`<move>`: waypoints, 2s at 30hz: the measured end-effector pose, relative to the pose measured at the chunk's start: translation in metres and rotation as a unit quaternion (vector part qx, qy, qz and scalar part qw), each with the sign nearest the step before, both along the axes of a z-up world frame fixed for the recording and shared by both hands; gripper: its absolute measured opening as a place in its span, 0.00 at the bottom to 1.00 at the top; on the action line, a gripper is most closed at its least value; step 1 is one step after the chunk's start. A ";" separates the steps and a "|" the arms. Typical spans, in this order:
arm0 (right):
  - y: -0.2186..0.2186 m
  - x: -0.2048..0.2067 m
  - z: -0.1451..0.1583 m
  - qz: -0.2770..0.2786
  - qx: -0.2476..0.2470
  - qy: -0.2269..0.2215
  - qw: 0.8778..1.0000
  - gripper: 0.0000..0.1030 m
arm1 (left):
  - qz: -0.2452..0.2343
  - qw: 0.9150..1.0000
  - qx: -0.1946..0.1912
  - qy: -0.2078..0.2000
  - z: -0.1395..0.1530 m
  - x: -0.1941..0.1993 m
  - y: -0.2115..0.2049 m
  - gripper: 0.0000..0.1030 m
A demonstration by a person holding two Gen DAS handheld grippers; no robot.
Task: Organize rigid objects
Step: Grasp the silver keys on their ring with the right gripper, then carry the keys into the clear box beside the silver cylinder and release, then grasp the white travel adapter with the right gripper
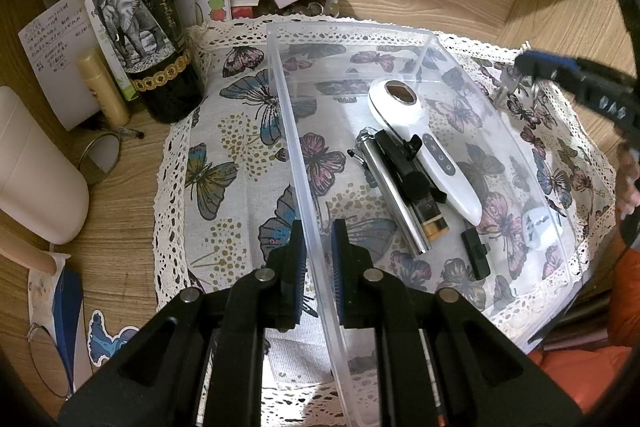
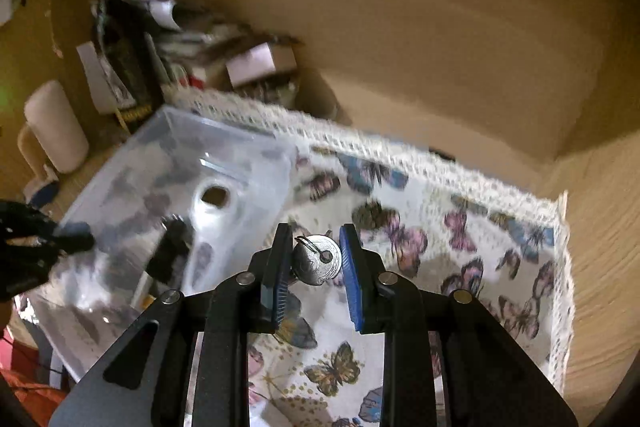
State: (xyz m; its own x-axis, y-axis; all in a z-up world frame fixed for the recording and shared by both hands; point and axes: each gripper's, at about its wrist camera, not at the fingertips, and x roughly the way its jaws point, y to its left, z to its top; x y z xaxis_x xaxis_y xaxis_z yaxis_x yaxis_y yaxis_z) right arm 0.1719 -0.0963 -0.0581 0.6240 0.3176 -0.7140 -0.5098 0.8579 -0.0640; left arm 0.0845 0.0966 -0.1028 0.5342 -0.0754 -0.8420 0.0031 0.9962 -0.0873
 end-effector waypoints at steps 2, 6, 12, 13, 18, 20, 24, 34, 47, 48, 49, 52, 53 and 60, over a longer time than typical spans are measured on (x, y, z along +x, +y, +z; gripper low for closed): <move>0.005 -0.003 0.009 0.010 0.008 -0.013 1.000 0.21 | 0.000 1.000 -0.001 0.000 0.000 0.000 0.000 0.11; 0.018 -0.013 0.028 0.030 0.020 -0.037 0.999 0.22 | 0.001 1.000 -0.002 0.000 0.000 0.000 0.000 0.11; 0.040 -0.026 0.047 0.072 0.039 -0.058 0.995 0.22 | 0.001 1.000 -0.003 0.000 0.001 0.001 0.001 0.11; 0.044 -0.028 0.048 0.080 0.039 -0.059 0.994 0.22 | 0.001 1.000 -0.003 0.000 0.001 0.001 0.001 0.11; 0.068 -0.035 0.042 0.118 0.034 -0.045 0.991 0.22 | 0.000 1.000 -0.003 -0.001 0.001 0.001 0.001 0.11; 0.076 -0.036 0.037 0.126 0.031 -0.036 0.991 0.22 | 0.000 1.000 -0.003 -0.002 0.001 0.000 0.002 0.11; 0.094 -0.036 0.020 0.145 0.018 -0.007 0.989 0.22 | -0.001 1.000 -0.005 -0.003 0.001 -0.001 0.002 0.11; 0.121 -0.024 -0.012 0.163 -0.017 0.059 0.985 0.22 | -0.004 1.000 -0.009 -0.005 0.000 -0.002 0.003 0.12; 0.106 -0.023 -0.002 0.142 -0.012 0.047 0.989 0.28 | -0.005 1.000 -0.008 -0.004 0.000 -0.002 0.002 0.12; 0.101 -0.024 0.000 0.137 -0.010 0.043 0.990 0.28 | -0.005 1.000 -0.008 -0.004 0.000 -0.002 0.002 0.12; 0.096 -0.025 0.003 0.132 -0.009 0.039 0.990 0.30 | -0.005 1.000 -0.008 -0.004 0.000 -0.002 0.002 0.12; 0.074 -0.030 0.010 0.109 -0.006 0.026 0.994 0.38 | -0.007 1.000 -0.008 -0.004 0.000 -0.002 0.002 0.12; 0.067 -0.032 0.013 0.100 -0.007 0.019 0.995 0.43 | -0.008 1.000 -0.007 -0.003 0.000 -0.002 0.002 0.12; 0.014 -0.050 0.018 0.027 -0.009 0.007 1.000 0.45 | -0.016 1.000 -0.003 -0.001 0.000 -0.001 0.001 0.12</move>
State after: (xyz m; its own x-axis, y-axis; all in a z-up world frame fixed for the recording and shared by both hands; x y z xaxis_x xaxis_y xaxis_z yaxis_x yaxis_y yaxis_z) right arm 0.1217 -0.0823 -0.0402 0.5958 0.3376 -0.7287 -0.5571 0.8273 -0.0723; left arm 0.0838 0.0975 -0.1029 0.5335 -0.0969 -0.8402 0.0353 0.9951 -0.0923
